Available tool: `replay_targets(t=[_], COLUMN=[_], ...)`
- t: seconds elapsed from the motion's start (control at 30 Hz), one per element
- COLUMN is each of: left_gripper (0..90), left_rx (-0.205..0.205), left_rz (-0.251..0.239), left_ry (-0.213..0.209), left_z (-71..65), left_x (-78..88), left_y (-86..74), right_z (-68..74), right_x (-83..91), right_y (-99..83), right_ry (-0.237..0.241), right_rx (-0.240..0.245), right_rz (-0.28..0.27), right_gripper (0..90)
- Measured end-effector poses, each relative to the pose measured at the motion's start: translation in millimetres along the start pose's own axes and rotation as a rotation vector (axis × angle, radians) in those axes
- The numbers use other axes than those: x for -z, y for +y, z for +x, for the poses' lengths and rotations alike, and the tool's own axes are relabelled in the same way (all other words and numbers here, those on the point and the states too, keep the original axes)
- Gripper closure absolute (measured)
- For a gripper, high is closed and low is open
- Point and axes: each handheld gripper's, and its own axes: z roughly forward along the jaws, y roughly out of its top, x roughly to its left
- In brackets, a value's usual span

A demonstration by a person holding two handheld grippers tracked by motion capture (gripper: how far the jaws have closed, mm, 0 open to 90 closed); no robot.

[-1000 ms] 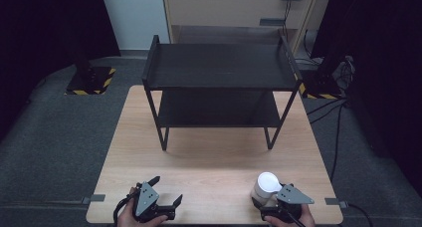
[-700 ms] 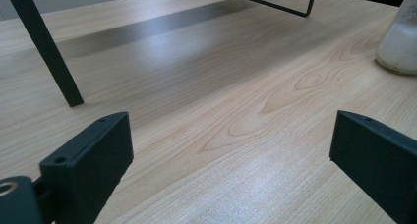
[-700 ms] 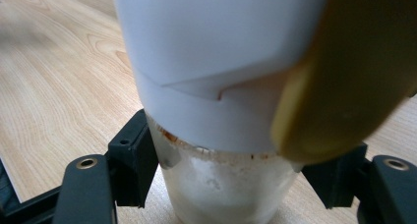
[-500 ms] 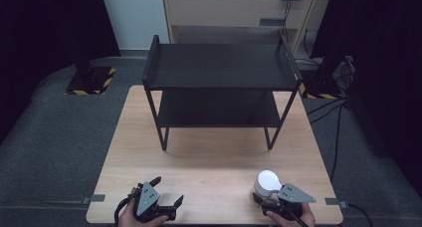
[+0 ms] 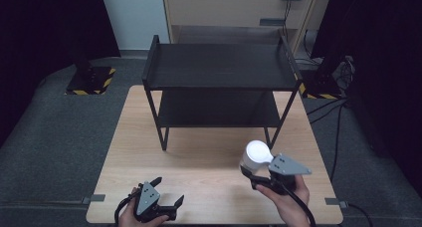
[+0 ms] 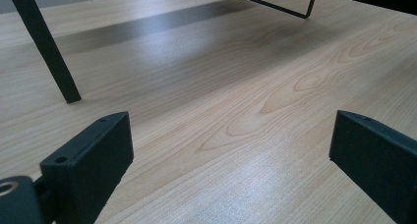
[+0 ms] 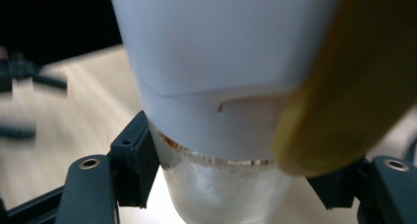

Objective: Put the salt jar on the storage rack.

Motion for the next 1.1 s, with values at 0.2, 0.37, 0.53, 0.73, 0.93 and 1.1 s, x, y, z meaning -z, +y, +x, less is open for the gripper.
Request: replay_targets(t=[0.2, 0.37, 0.53, 0.73, 0.93, 1.1], left_gripper=[1.8, 1.8, 1.8, 1.8, 1.8, 1.8], left_rx=[0.002, 0.004, 0.007, 0.008, 0.010, 0.010], left_rz=[-0.003, -0.007, -0.013, -0.021, -0.028, -0.029], left_ry=[0.004, 0.001, -0.006, -0.013, -0.015, -0.019], left_z=[0.0, 0.4, 1.0, 0.8, 1.0, 1.0], left_x=[0.7, 1.2, 1.1, 2.4, 2.8, 2.5], left_y=[-0.3, -0.4, -0.5, 0.4, 0.7, 0.7], right_z=[-0.7, 0.2, 4.5, 16.5, 18.6, 17.2], right_x=[-56.4, -92.2, -128.6, -164.5, -180.7, -187.3], right_y=[42.9, 60.4, 71.7, 71.6, 68.5, 69.9], right_ry=[-0.020, -0.050, -0.083, -0.093, -0.110, -0.119], right_rx=[0.020, 0.014, 0.016, 0.007, -0.028, -0.033], right_rz=[-0.060, -0.080, -0.088, -0.080, -0.089, -0.090], right_gripper=[30.8, 30.8, 30.8, 30.8, 30.8, 30.8])
